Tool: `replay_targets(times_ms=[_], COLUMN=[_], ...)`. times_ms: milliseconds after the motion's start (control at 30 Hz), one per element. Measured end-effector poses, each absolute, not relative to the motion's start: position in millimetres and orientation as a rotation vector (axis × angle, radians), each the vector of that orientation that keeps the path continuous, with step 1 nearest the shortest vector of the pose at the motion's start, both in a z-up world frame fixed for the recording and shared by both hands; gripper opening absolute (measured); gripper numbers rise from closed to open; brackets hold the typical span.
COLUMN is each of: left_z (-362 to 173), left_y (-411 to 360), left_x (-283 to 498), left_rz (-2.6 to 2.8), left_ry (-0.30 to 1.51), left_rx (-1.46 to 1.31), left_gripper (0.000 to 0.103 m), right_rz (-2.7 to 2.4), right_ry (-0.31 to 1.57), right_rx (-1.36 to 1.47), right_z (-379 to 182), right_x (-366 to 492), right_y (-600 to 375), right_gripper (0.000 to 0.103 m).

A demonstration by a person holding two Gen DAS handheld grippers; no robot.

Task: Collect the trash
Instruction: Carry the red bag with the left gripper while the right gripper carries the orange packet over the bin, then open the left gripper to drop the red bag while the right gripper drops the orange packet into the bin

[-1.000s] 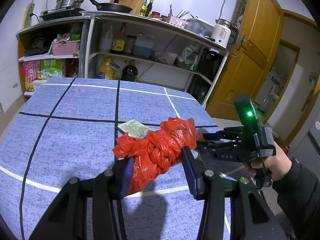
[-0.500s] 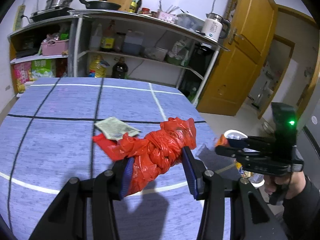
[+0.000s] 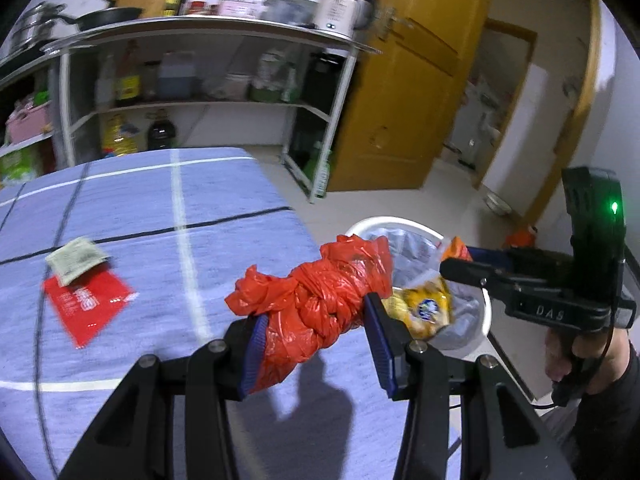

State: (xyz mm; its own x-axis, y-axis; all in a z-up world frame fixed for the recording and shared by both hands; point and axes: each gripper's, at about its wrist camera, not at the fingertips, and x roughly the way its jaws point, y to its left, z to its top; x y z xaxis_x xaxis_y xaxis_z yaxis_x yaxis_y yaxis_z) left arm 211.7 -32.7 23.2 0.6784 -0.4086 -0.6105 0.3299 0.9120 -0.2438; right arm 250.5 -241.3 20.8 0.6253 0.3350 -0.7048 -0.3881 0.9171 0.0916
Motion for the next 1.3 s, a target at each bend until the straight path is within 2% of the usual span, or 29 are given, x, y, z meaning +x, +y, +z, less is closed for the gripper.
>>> replay_targets(times_ms=[233,600,1033,1300], left_z=[20,-3,-6,5], left_y=[-91,-151,-161,-148], left_x=[229,256,267,260], left_rz=[-0.476,-0.494,-0.497,-0.491], left_ry=[0.745,0.820,0.832,0.804], left_rx=[-0.089,-0.043,-0.057,-0.084], left_gripper=[0.048,0.050,0.054,0.055], right_rz=[0.325,0.262,0.221,0.222], right_ry=[0.796,0.867,0.860,0.824], right_rx=[-0.005,0.009,-0.002,0.003], right_z=[16,-13,-19,-7], right_x=[248,262,261,254], right_y=[-303,-335,-345,-345], right_gripper=[0.035,0.038,0.050,0.051])
